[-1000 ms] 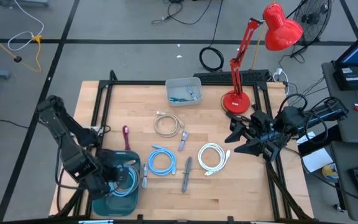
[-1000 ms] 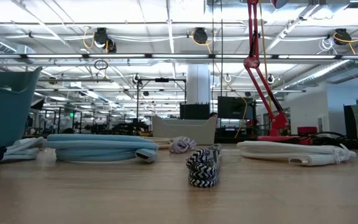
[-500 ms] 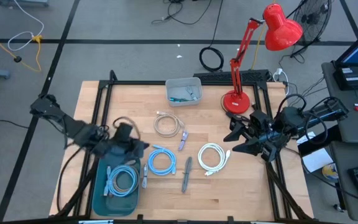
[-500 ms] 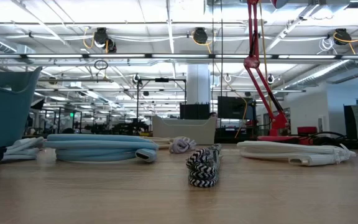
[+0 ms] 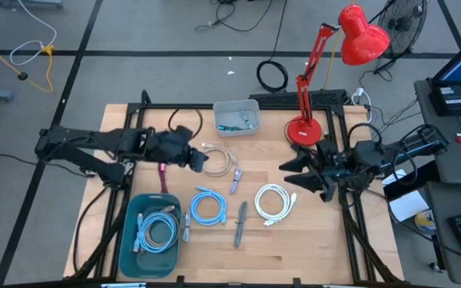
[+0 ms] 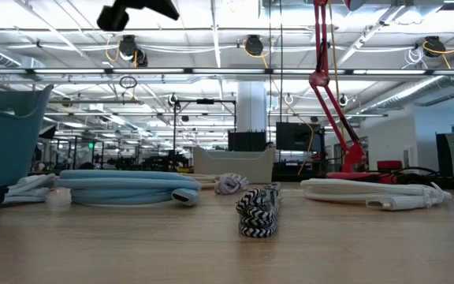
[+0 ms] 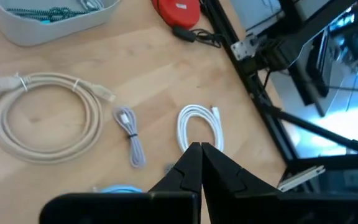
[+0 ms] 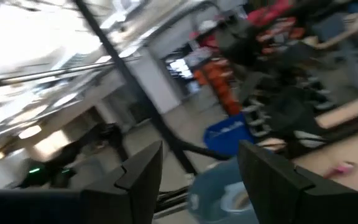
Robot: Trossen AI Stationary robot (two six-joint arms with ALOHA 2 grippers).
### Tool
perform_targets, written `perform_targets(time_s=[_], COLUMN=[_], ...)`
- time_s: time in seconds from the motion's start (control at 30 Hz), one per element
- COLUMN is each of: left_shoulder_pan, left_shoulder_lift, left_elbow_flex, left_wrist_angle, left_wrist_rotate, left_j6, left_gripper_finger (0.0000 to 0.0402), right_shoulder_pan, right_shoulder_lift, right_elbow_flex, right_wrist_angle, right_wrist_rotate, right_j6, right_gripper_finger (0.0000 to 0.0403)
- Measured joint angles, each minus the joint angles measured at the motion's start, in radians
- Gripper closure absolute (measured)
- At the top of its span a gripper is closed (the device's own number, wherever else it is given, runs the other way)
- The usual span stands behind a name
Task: Pick & Place USB Port
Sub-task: Put the purple charger cable into the gray bin
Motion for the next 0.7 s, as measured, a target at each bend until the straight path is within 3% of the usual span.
perform_targets(time_s=[0.33,0.47,0.7], left_shoulder_pan=[0.187,0.216,0.214], left_shoulder_lift=[0.037,0.087,0.253], left_elbow_flex=[0.002,0.002,0.002], left_wrist_angle=[-0.063,-0.052,-0.037], left_wrist_rotate=[0.272,0.367,0.401], left_j6=[0.283,0.375,0.463], left_gripper_finger=[0.0392,0.0399,0.0375], right_shoulder_pan=[-0.021,-0.057,-0.086], right_shoulder_lift=[0.063,0.117,0.218], right_elbow_flex=[0.000,0.000,0.000], right_wrist_angle=[-0.184,-0.215,-0.297], right_wrist_rotate=[0.329,0.348,0.342], right_j6=[0.164,0.267,0.354], right_gripper_finger=[0.0204,0.0204,0.0205])
